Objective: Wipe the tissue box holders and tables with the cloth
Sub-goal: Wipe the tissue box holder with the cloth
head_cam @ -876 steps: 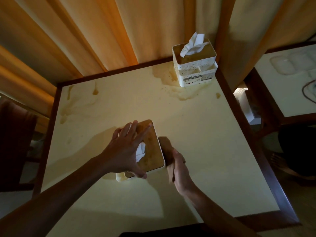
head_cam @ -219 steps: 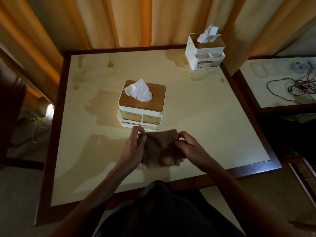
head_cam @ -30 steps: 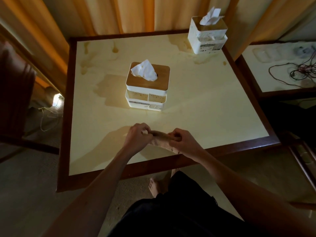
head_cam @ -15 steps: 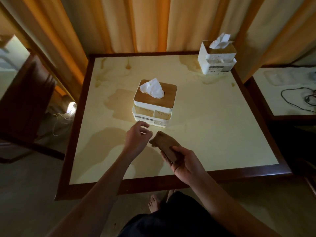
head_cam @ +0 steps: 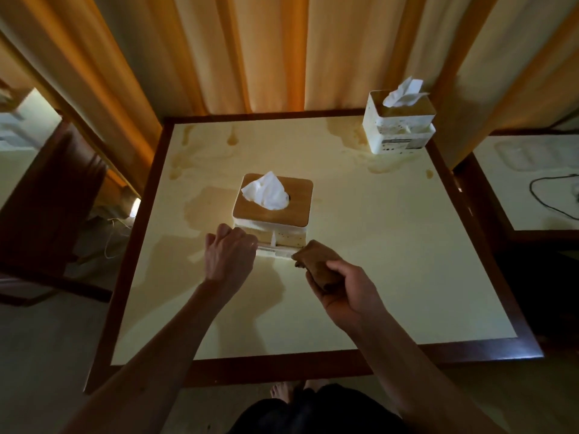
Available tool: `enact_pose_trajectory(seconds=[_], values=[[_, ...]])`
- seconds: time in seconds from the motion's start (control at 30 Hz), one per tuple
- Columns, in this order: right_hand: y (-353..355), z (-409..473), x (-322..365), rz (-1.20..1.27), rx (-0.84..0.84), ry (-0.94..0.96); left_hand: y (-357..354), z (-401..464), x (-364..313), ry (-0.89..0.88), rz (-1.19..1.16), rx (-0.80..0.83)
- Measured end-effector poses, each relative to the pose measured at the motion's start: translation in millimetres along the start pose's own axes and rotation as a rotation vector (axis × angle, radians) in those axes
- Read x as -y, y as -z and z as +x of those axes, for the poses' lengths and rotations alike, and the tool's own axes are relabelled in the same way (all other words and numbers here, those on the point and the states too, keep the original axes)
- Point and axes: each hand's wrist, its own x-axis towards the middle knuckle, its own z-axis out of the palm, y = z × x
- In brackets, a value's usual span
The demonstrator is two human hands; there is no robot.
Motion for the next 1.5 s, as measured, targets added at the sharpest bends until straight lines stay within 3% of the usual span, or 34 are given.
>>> enact_pose_trajectory(seconds=[0.13,0.27,0.37,0.47,0.5,0.6,0.67,0.77,0.83,0.97,1.2,1.5], values=[[0.6,-0.5,14.9,-0.138,-0.036,0.073,-2.0,-15.5,-26.6,-0.036,0.009,-0.033],[-1.2,4.2,33.9,-0.285,-0.043,0.155,6.9,-30.4,-66.8,-0.017,-0.139,0.028],[-2.2,5.0,49.1,-0.37,-0.047,0.206,19.7,-41.9,-95.2,-0.06,-0.24,0.166],[-1.9,1.3,61.1,-0.644,-0.019,0.333,37.3,-49.2,-112.1,-0.006,-0.386,0.314],[-2.3,0.1,64.3,-0.721,-0.012,0.383,45.0,-48.4,-114.3,-0.021,-0.429,0.262],[-4.5,-3.1,71.8,-0.822,0.062,0.454,61.2,-28.2,-102.3,-0.063,-0.454,-0.118],[-7.3,-4.5,74.0,-0.828,0.102,0.454,64.9,-5.2,-82.8,0.004,-0.406,-0.188],[-11.6,-2.9,70.8,-0.778,0.044,0.423,57.8,21.4,-62.9,0.221,-0.276,0.118],[-15.9,0.9,65.8,-0.782,0.032,0.405,49.4,29.4,-60.5,0.268,-0.245,0.319],[-27.0,15.6,59.1,-0.78,0.022,0.239,36.5,38.6,-67.4,0.283,-0.199,0.505],[-53.6,36.5,57.2,-0.743,0.038,-0.171,27.1,27.2,-73.2,0.229,-0.135,0.379],[-72.1,47.3,66.3,-0.778,-0.102,-0.307,20.7,1.0,-89.8,0.361,-0.087,0.257]])
